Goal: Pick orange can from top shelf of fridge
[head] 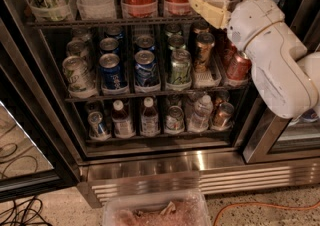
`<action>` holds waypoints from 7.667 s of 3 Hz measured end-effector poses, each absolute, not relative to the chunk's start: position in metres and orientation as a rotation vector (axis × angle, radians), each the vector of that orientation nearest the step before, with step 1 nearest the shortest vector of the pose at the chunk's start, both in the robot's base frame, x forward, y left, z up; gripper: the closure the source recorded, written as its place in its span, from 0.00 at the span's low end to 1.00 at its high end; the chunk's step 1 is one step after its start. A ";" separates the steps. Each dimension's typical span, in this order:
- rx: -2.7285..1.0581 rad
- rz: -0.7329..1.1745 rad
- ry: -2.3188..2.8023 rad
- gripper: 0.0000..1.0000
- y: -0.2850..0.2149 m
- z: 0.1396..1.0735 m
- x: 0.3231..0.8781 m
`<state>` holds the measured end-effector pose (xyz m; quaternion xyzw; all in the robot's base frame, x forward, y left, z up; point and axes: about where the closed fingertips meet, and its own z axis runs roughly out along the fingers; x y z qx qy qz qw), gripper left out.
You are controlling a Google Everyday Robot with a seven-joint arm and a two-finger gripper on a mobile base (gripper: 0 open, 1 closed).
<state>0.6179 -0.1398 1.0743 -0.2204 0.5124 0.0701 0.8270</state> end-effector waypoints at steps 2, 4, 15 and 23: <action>-0.468 0.149 1.088 0.22 -0.140 1.074 0.618; -0.441 0.110 1.092 0.26 -0.160 1.080 0.626; -0.451 0.066 1.075 1.00 -0.152 1.081 0.641; -0.466 0.145 1.017 1.00 -0.147 1.102 0.612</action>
Offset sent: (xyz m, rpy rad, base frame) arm 0.0000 0.0000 0.0000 0.0000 0.0000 0.0000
